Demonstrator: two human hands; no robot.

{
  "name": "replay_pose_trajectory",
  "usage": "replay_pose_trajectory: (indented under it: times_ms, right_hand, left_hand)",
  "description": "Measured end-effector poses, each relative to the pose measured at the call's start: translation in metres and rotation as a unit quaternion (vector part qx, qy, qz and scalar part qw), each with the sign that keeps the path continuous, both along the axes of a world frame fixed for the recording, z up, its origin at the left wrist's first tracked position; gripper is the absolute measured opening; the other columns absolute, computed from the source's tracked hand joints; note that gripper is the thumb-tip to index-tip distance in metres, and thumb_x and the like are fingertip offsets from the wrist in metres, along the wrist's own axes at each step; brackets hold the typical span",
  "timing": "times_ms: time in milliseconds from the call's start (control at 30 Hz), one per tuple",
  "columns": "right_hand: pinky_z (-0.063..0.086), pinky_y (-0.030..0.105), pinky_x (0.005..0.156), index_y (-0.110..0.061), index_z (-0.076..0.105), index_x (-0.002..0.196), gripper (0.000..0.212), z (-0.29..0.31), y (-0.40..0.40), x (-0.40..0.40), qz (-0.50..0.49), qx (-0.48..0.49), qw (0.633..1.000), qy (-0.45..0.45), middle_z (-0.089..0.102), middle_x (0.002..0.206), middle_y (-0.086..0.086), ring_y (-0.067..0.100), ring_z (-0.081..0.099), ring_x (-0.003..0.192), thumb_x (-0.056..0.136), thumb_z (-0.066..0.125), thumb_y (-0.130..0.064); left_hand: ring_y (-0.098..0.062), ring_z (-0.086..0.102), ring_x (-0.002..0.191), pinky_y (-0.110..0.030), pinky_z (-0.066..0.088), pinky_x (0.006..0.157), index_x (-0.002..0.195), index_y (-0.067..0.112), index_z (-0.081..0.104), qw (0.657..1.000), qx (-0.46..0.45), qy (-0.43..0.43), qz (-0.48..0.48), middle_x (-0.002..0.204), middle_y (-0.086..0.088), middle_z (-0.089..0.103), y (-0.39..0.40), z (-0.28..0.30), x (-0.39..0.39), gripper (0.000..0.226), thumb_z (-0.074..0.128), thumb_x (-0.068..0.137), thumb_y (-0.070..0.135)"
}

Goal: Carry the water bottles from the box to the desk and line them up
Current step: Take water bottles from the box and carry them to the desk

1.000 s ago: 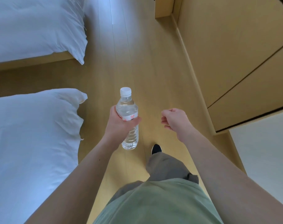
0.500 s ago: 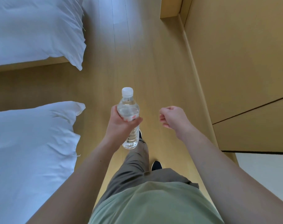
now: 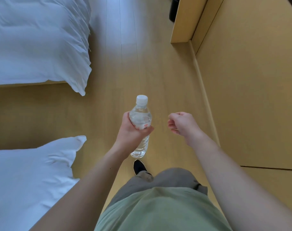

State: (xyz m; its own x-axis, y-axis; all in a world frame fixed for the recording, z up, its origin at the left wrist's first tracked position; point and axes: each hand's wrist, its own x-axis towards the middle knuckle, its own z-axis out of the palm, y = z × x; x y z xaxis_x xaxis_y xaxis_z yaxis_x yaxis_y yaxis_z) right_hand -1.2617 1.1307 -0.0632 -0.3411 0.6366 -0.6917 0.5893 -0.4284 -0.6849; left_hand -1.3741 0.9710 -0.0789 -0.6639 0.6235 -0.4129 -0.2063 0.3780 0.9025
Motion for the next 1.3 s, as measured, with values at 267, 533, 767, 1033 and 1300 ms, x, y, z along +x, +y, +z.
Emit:
replay_pose_trajectory:
  times_ms: [267, 533, 767, 1033, 1300]
  right_hand:
    - [0.053, 0.029, 0.076, -0.012, 0.062, 0.104, 0.01, -0.001, 0.063, -0.097, 0.006, -0.006, 1.0, 0.001, 0.067, 0.09, 0.004, 0.017, 0.065, 0.079, 0.097, 0.057, -0.018]
    - [0.056, 0.036, 0.089, -0.011, 0.062, 0.109, 0.016, -0.014, 0.162, -0.202, 0.03, -0.021, 0.999, -0.005, 0.067, 0.088, 0.002, 0.018, 0.066, 0.081, 0.096, 0.057, -0.019]
    - [0.056, 0.041, 0.096, -0.014, 0.062, 0.105, 0.011, -0.008, 0.263, -0.306, 0.066, -0.032, 0.997, 0.012, 0.067, 0.092, 0.002, 0.018, 0.067, 0.085, 0.097, 0.057, -0.02]
    - [0.056, 0.042, 0.096, -0.014, 0.063, 0.102, 0.01, -0.001, 0.345, -0.394, 0.059, -0.027, 0.998, 0.025, 0.067, 0.092, 0.003, 0.018, 0.068, 0.084, 0.095, 0.058, -0.02]
    - [0.055, 0.041, 0.095, -0.015, 0.062, 0.101, 0.009, -0.012, 0.415, -0.479, 0.021, -0.015, 1.0, 0.012, 0.067, 0.092, 0.003, 0.018, 0.067, 0.084, 0.095, 0.058, -0.02]
  left_hand:
    - [-0.006, 0.072, 0.09, -0.028, 0.058, 0.074, 0.116, 0.032, 0.05, 1.0, -0.007, -0.012, 0.022, 0.11, 0.003, 0.067, 0.066, -0.001, -0.103, 0.063, 0.088, 0.066, 0.029]
    - [-0.009, 0.071, 0.093, -0.03, 0.057, 0.078, 0.119, 0.029, 0.05, 0.999, -0.019, -0.01, 0.05, 0.11, 0.003, 0.067, 0.158, -0.01, -0.201, 0.066, 0.088, 0.064, 0.03]
    - [-0.005, 0.07, 0.089, -0.028, 0.054, 0.076, 0.119, 0.03, 0.05, 0.997, -0.044, 0.011, 0.06, 0.109, 0.003, 0.066, 0.251, -0.001, -0.294, 0.064, 0.091, 0.07, 0.026]
    - [0.0, 0.068, 0.086, -0.021, 0.051, 0.07, 0.118, 0.03, 0.049, 0.997, -0.037, 0.036, 0.065, 0.11, 0.002, 0.065, 0.34, 0.009, -0.384, 0.062, 0.091, 0.073, 0.023]
    - [0.005, 0.067, 0.083, -0.008, 0.051, 0.058, 0.121, 0.028, 0.048, 0.999, -0.032, 0.021, 0.02, 0.109, 0.003, 0.064, 0.417, -0.012, -0.485, 0.064, 0.09, 0.074, 0.021]
